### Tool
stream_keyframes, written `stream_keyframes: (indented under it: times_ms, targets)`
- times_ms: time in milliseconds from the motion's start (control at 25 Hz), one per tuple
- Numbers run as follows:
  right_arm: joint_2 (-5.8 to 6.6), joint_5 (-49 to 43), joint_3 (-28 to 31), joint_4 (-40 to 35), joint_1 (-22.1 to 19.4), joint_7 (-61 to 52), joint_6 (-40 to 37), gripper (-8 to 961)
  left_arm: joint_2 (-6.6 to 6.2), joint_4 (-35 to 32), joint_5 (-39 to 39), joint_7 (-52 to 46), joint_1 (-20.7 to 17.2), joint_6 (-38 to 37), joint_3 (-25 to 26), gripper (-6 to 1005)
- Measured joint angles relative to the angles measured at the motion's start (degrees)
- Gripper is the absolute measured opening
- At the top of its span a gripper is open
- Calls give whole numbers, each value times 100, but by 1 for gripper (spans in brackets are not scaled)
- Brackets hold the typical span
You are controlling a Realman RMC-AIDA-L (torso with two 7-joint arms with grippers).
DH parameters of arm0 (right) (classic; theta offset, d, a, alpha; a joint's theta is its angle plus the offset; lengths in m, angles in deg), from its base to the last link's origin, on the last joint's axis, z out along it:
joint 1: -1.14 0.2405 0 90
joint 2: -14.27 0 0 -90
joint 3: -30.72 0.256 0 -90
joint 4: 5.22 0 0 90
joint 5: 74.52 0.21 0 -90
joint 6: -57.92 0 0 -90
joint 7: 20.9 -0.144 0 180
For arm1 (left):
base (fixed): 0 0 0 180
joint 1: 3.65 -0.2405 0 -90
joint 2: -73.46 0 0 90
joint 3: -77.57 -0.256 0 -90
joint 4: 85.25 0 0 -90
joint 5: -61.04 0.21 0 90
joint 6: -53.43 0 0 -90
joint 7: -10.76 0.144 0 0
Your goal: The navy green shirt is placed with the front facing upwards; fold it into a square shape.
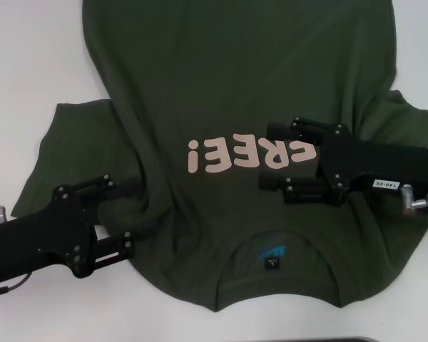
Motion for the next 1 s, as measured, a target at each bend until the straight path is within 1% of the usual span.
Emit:
stream_keyframes:
  times_ms: [800, 920, 1000]
  targets:
    - [0, 0, 3, 0, 0, -12, 6, 916, 0, 2, -14, -40, -4, -1, 14, 654]
    - [1, 0, 31, -15, 1, -290, 0, 916, -1, 29, -49, -338, 23, -8, 125, 654]
    - [18, -1, 48, -77, 34, -901, 75, 916, -18, 97, -52, -1022, 81, -15, 394, 653]
